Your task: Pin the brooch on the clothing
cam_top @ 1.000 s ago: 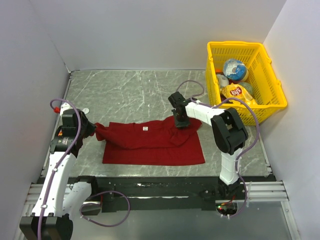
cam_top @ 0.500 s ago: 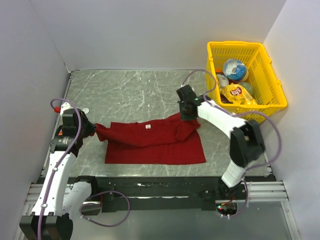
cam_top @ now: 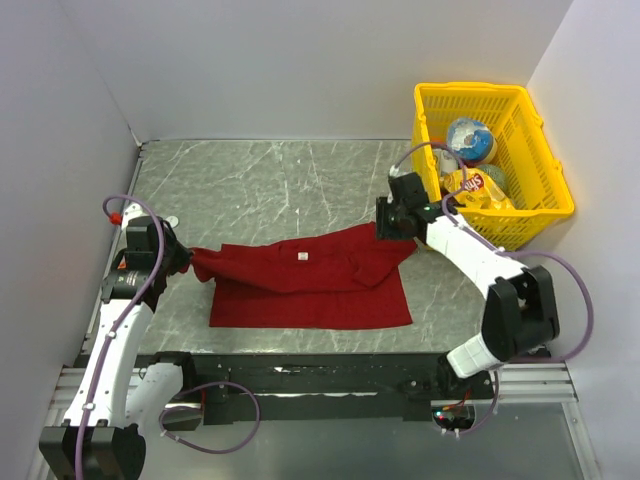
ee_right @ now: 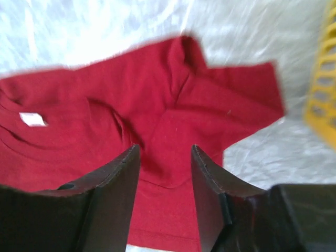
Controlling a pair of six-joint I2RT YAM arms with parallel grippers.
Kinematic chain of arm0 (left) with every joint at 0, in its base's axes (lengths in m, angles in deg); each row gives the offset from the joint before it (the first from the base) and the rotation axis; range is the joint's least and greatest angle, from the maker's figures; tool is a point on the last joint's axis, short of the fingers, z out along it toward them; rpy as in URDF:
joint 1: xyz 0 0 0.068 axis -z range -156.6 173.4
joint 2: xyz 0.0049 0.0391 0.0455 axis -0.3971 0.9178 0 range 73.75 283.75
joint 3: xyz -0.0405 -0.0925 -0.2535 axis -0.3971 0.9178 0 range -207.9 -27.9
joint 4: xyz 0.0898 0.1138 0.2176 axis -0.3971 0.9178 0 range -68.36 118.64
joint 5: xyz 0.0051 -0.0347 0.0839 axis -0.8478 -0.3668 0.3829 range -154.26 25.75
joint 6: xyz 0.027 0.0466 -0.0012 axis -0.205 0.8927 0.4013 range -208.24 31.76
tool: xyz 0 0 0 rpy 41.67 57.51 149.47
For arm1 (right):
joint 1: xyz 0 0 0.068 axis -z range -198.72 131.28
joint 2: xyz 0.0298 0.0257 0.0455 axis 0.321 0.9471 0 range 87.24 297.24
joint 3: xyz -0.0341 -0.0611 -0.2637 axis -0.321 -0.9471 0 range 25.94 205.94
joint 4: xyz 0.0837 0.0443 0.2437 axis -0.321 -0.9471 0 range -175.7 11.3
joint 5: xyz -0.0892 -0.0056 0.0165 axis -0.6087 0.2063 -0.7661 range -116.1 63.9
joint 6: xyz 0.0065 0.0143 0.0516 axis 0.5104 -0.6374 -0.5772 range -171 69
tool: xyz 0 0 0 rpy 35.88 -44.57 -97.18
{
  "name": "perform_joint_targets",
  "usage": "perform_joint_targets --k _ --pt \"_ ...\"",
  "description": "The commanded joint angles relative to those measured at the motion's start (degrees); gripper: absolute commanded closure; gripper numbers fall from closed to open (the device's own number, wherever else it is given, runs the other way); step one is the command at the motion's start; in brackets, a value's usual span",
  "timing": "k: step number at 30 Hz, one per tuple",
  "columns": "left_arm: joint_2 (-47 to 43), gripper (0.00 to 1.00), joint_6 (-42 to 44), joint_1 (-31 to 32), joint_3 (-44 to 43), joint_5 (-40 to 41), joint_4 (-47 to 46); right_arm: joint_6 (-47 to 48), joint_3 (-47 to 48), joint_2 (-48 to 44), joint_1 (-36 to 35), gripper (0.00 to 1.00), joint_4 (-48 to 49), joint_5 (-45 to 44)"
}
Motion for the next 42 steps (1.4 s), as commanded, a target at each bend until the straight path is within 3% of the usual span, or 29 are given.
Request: perform_joint_targets --k 1,9,21,25,31,34,38,42 --pt "-0.59 0.99 0.28 -0.23 -1.20 -0.78 -2.70 -0.12 -2.37 4.08 0.10 0.52 3.19 4.44" --pt "-0.60 0.99 0.37 -0.23 -0.76 -1.04 -2.78 0.05 0.44 11.18 -2.10 0.46 1.88 0.24" --pt "0.02 0.99 0.55 -0.23 -0.41 -1.66 -3.05 -3.11 9.67 23.24 -2.89 0.54 -1.02 -8.92" --pt "0.11 0.99 0.55 -0.23 -0.32 -1.57 -3.05 -3.20 9.41 21.58 -2.89 0.80 -0.50 -8.83" --pt "0.46 0.99 0.63 -0.23 -0.23 -1.40 -3.23 -2.94 9.15 20.08 -2.89 0.90 -1.47 -9.18" --pt "0.64 0.99 0.81 -0.31 -0.41 -1.40 -3.23 -2.50 8.10 17.63 -2.89 0.91 -1.73 -8.75" --pt "0.72 0.99 0.90 -0.23 -0.85 -1.13 -3.14 -1.88 5.90 10.25 -2.89 0.91 -2.08 -9.27" --pt "0.55 0.99 1.51 -0.23 -1.99 -0.78 -3.57 -0.83 5.54 2.61 -2.89 1.00 -2.87 -9.45"
